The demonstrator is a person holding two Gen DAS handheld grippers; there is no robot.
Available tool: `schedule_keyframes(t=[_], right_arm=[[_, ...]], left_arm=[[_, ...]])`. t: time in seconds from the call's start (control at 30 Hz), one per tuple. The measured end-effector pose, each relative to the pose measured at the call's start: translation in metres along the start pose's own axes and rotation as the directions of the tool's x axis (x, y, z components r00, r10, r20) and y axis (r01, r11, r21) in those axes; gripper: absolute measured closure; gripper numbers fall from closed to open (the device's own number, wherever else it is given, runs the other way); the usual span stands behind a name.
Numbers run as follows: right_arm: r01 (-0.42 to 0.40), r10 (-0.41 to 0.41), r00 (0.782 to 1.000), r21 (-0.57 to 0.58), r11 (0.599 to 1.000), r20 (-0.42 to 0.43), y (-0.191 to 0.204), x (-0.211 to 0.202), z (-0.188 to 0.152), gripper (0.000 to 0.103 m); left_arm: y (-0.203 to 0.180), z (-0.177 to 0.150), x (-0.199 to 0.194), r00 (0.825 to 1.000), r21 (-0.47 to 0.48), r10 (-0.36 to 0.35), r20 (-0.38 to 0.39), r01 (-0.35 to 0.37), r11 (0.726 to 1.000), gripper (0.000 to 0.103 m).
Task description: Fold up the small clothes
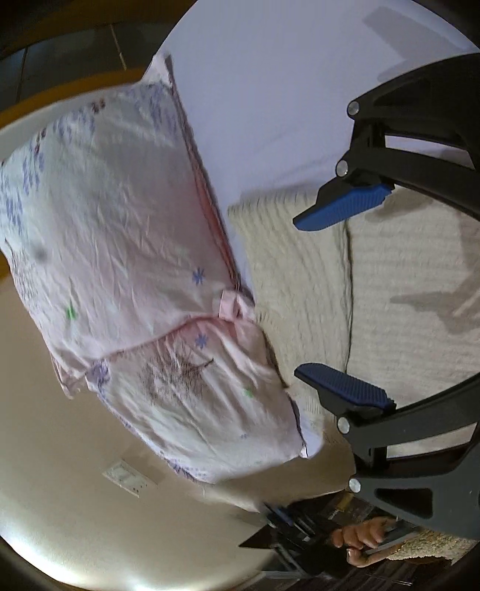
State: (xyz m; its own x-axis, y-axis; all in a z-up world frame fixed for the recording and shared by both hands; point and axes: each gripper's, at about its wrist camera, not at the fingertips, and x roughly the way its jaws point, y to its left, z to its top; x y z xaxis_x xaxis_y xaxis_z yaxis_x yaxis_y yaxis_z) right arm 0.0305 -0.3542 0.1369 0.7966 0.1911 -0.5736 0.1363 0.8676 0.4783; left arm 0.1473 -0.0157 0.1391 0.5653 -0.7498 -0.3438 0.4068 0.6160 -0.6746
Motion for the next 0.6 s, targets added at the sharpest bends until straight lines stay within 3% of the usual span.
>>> schedule_keyframes(t=[0.03,0.1,0.2,0.33,0.47,0.6], right_arm=[[0.009,-0.009,1.000,0.005,1.000,-0.004,-0.005,-0.002,-0.001,0.029],[0.015,-0.014,1.000,0.017,1.000,-0.015,-0.016,-0.013,-0.004,0.029],[0.007,-0.007,1.000,-0.006,1.000,-0.017,-0.029,-0.039,-0.013,0.023],[-0.116,0.115,0.988,-0.001,0.993,-0.104,-0.049,-0.071,-0.042,0.020],[-0.256,0.266,0.934,0.073,0.964,-0.239,-0.063,-0.098,-0.081,0.020],[-0.249,0.270,0.879,0.105,0.963,-0.394,-0.071,-0.118,-0.127,0.022]], left_arm=[[-0.009,-0.010,0.026,0.997,0.016,-0.014,-0.080,0.016,1.000,0.095],[-0.022,-0.037,0.071,0.970,0.042,-0.010,-0.241,0.021,0.999,0.095],[-0.024,-0.060,0.059,0.965,0.116,0.042,-0.261,-0.012,0.993,0.095],[-0.010,-0.080,-0.031,0.977,0.160,0.109,-0.183,-0.080,0.984,0.092],[0.000,-0.104,-0.109,0.973,0.154,0.166,-0.159,-0.141,0.978,0.073],[0.024,-0.155,-0.180,0.961,0.067,0.225,-0.162,-0.216,0.974,0.059]])
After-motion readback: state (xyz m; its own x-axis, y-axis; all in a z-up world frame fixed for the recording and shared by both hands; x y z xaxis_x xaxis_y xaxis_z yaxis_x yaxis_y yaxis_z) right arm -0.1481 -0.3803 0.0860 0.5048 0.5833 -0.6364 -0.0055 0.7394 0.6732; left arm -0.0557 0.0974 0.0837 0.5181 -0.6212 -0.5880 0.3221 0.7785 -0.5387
